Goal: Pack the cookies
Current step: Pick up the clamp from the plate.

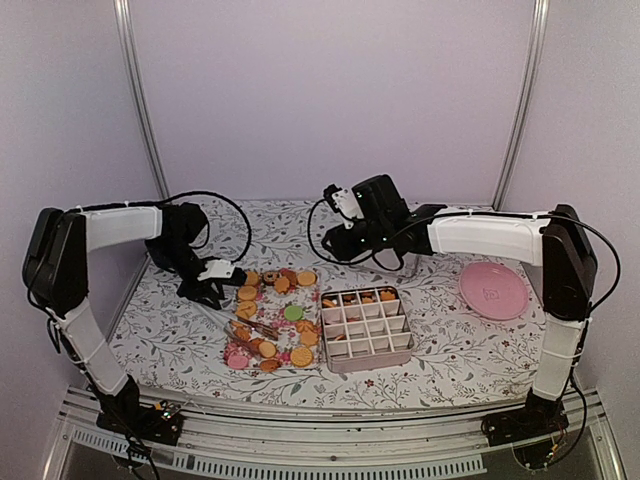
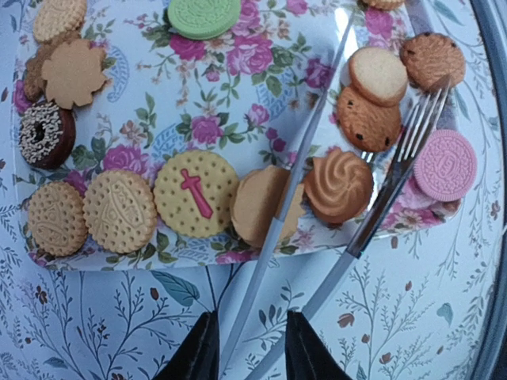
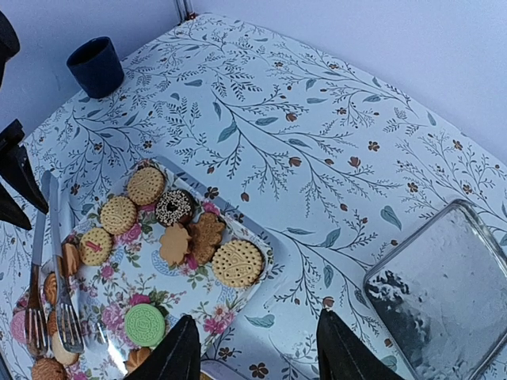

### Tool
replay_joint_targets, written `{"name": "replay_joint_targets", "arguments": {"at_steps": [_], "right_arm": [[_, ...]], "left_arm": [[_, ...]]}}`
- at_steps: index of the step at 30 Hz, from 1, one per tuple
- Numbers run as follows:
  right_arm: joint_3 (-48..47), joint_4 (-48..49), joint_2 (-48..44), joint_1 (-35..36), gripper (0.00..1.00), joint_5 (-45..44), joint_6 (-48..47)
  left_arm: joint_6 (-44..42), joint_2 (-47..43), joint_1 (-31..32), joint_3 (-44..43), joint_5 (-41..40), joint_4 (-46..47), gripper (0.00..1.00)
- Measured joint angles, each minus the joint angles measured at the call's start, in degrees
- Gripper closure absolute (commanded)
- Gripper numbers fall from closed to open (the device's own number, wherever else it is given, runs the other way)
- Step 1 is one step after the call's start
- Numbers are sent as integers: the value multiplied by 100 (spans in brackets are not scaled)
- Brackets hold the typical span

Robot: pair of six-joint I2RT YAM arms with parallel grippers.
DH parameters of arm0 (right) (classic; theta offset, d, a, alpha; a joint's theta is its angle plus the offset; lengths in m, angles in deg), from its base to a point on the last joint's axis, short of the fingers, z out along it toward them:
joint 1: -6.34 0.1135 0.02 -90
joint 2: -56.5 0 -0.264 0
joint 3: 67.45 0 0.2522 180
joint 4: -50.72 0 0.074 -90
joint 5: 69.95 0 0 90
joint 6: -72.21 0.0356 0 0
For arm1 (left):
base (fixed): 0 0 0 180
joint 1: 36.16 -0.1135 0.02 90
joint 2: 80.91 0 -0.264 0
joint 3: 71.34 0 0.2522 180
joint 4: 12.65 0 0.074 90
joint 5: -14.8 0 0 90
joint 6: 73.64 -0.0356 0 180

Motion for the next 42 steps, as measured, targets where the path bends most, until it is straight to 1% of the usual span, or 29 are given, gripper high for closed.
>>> {"name": "replay_joint_targets", "arguments": {"at_steps": [4, 10, 19, 23, 29, 37, 40, 42], "right_arm": [[-26, -90, -4, 0, 51, 0, -26], [-74, -146, -42, 0, 54, 0, -42], [-74, -197, -238, 0, 56, -9, -164], [-74, -199, -267, 0, 57, -11, -205], [-74, -212, -291, 0, 58, -24, -203], [-98, -258, -339, 0, 59, -66, -210], [-146, -278, -341, 0, 60, -72, -225], [-177, -284, -341, 0, 60, -76, -229]], "left_arm": [[-280, -24, 107, 234, -144, 166, 75], [-518, -24, 170, 262, -341, 424, 80], [-916, -127, 352, 649, -673, 691, 80], [-931, -127, 372, 643, -798, 761, 83], [-931, -125, 422, 640, -981, 1008, 82], [-970, -109, 444, 640, -1200, 1139, 82], [-990, -107, 448, 654, -1261, 1141, 84], [-992, -101, 455, 680, -1294, 1158, 89]]}}
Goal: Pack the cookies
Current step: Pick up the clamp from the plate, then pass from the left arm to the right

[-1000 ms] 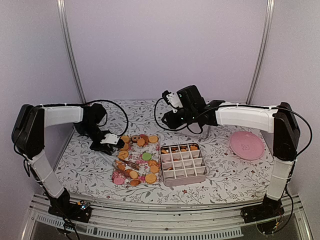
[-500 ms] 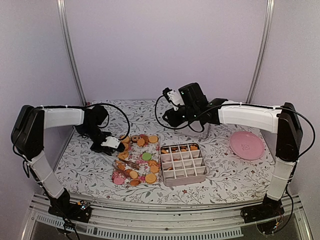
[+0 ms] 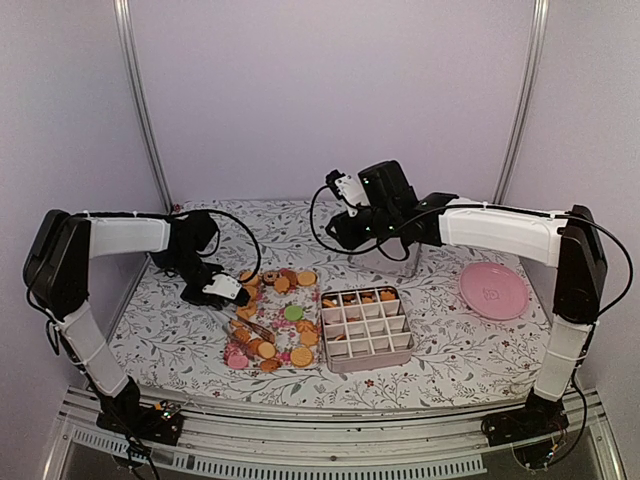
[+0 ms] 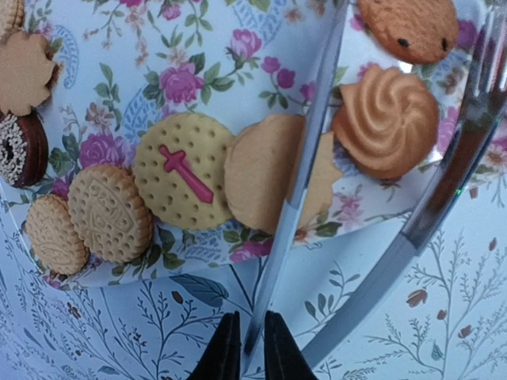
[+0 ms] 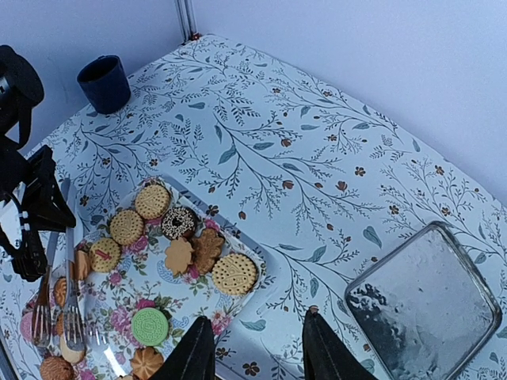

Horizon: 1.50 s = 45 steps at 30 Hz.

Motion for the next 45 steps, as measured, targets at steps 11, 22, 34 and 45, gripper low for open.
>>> {"name": "replay_joint_targets", "arguments": {"at_steps": [11, 22, 34, 45], "right_arm": [[-81, -48, 0, -2, 61, -15, -11], [-240, -83, 0, -127, 59, 197, 122], [-1572, -74, 444, -901, 52, 2579, 1281], [-1423, 710, 866, -844, 49, 5101, 2232]], "left_arm": [[118, 74, 31, 140, -260, 544, 100], [129, -173, 37, -385, -264, 1099, 100], [-522, -1631, 142, 892, 424, 5987, 100], [-1740, -2719, 245, 2581, 2566, 9326, 100]]}}
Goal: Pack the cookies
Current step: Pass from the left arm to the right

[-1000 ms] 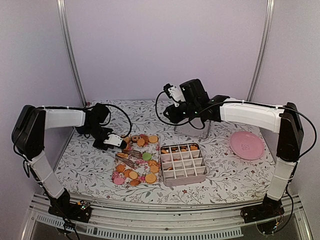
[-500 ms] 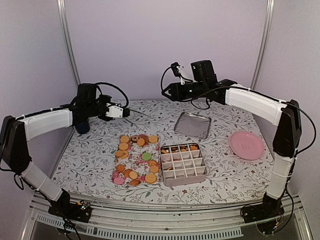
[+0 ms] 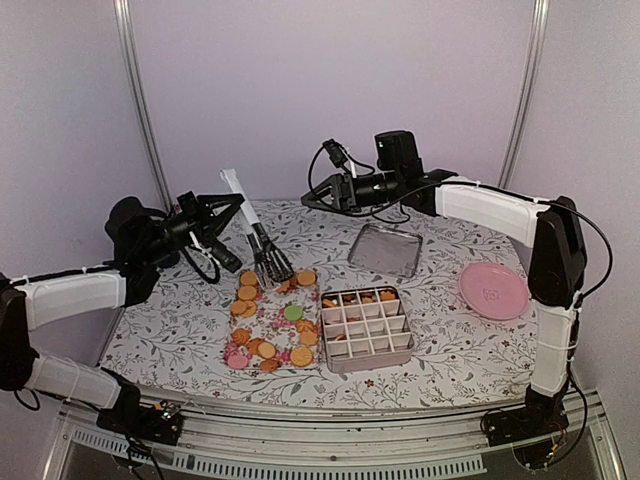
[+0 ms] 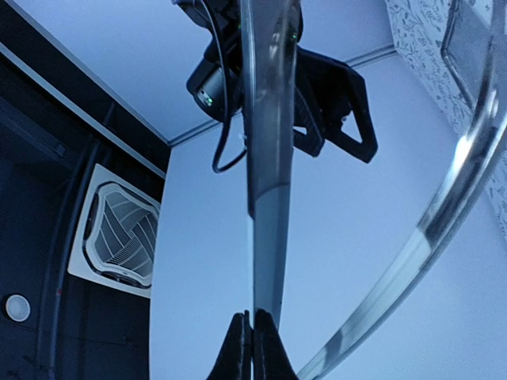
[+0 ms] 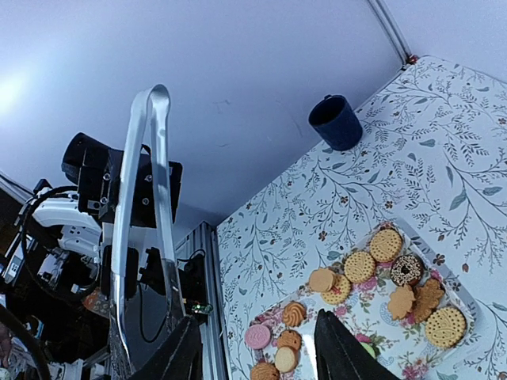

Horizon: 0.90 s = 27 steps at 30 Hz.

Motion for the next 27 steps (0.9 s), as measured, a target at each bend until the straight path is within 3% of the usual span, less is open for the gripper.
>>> {"name": "replay_joint_targets", "arguments": {"at_steps": [6, 14, 21, 27], "right_arm": [[184, 361, 111, 212, 50, 494, 39], [474, 758, 146, 1139, 51, 811, -125], [393, 949, 190, 1746, 53, 955, -271], [28, 1200, 533, 1847, 65, 1008, -234]], "left_arm": [[-645, -553, 66, 426, 800, 439, 100], [-1416, -1624, 350, 776, 1003, -146, 100], [-1327, -1910, 420, 1084, 977, -57, 100], [-1010, -2068, 439, 1377, 1073, 306, 100]]}}
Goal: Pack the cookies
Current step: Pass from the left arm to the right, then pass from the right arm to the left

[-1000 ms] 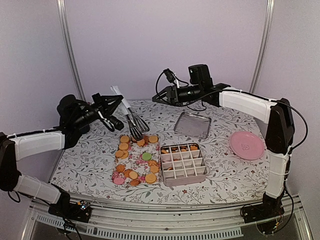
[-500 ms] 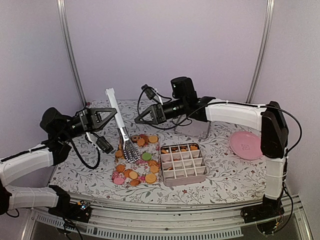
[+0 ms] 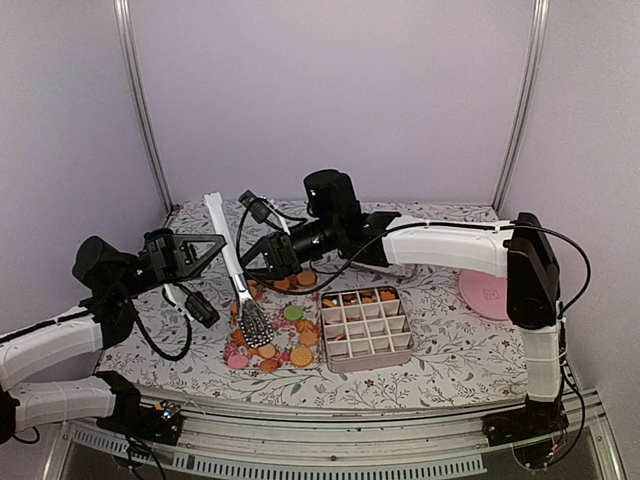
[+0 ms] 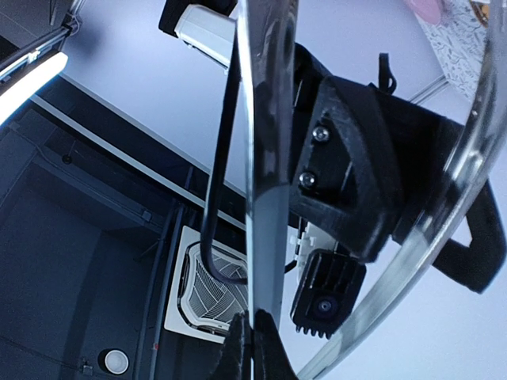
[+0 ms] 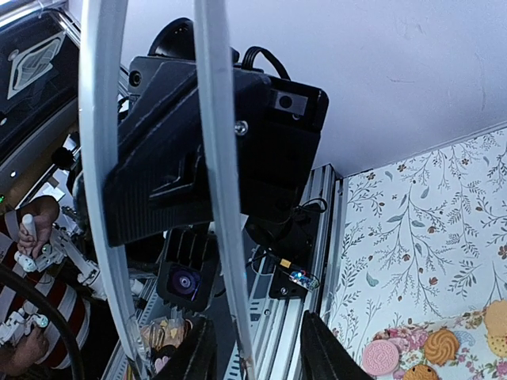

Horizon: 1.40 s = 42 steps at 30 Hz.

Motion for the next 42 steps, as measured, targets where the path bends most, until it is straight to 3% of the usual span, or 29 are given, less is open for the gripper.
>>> {"name": "replay_joint_targets", "arguments": {"at_steps": [3, 8, 18, 19, 20, 22, 25, 30, 36, 39, 42], "right_arm": [[0, 111, 79, 26, 71, 83, 76], [0, 420, 94, 28, 98, 286, 179], [-4, 1036, 321, -11, 100, 723, 651], [-2, 1051, 321, -24, 100, 743, 682], [0, 1075, 321, -48, 100, 743, 717], [42, 1161, 321, -109, 100, 732, 796], [219, 1329, 319, -273, 100, 570, 929], [828, 1453, 72, -778, 100, -380, 861], [1054, 1443, -424, -1134, 100, -2061, 343], [1196, 1563, -706, -1088, 100, -2905, 44], [1325, 1790, -866, -887, 100, -3740, -247]], "left_arm": [[166, -7, 2, 136, 2, 223, 100], [339, -20, 2, 262, -2, 505, 100], [409, 55, 17, 330, -22, 643, 100], [413, 90, 17, 330, -39, 664, 96], [407, 140, 17, 328, -68, 719, 76], [345, 275, 26, 326, -140, 831, 25], [258, 442, 35, 302, -299, 944, 1], [343, 520, 37, 66, -1117, 63, 1], [1434, -9, 85, -610, -2496, -2271, 1], [2887, 50, 256, -1587, -3016, -4085, 5], [4811, 824, 330, -3370, -2997, -6004, 19]]}}
